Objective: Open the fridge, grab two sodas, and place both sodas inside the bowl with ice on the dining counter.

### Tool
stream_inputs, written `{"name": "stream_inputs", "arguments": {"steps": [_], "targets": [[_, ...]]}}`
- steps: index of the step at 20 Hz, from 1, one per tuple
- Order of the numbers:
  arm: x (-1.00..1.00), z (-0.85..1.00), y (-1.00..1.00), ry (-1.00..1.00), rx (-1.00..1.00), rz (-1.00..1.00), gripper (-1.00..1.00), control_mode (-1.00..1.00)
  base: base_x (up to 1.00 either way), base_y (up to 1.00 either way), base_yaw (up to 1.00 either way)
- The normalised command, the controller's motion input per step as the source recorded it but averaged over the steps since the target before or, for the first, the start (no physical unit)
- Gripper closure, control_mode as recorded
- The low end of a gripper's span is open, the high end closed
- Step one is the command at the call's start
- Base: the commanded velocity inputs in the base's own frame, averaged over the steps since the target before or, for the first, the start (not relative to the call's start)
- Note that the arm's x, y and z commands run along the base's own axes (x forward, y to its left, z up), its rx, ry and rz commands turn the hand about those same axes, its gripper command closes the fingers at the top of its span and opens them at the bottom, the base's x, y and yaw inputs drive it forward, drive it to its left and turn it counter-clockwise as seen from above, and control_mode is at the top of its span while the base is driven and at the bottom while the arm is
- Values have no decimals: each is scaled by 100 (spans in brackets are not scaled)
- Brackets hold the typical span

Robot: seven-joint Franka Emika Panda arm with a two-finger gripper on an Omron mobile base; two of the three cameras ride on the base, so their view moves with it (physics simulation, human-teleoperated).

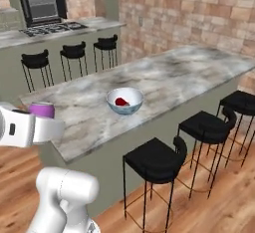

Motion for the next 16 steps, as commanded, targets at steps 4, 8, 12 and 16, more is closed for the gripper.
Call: {"name": "stream_inputs", "arguments": {"steps": [4, 8, 12, 16], "targets": [[0, 0, 0, 0, 0, 0, 100, 100, -14, -68, 41], [0, 0, 0, 0, 0, 0, 100, 100, -2, -68, 40], [0, 0, 0, 0, 0, 0, 100, 100, 0, -66, 41], [0, 0, 0, 0, 0, 0, 100, 100, 0, -67, 41]]}}
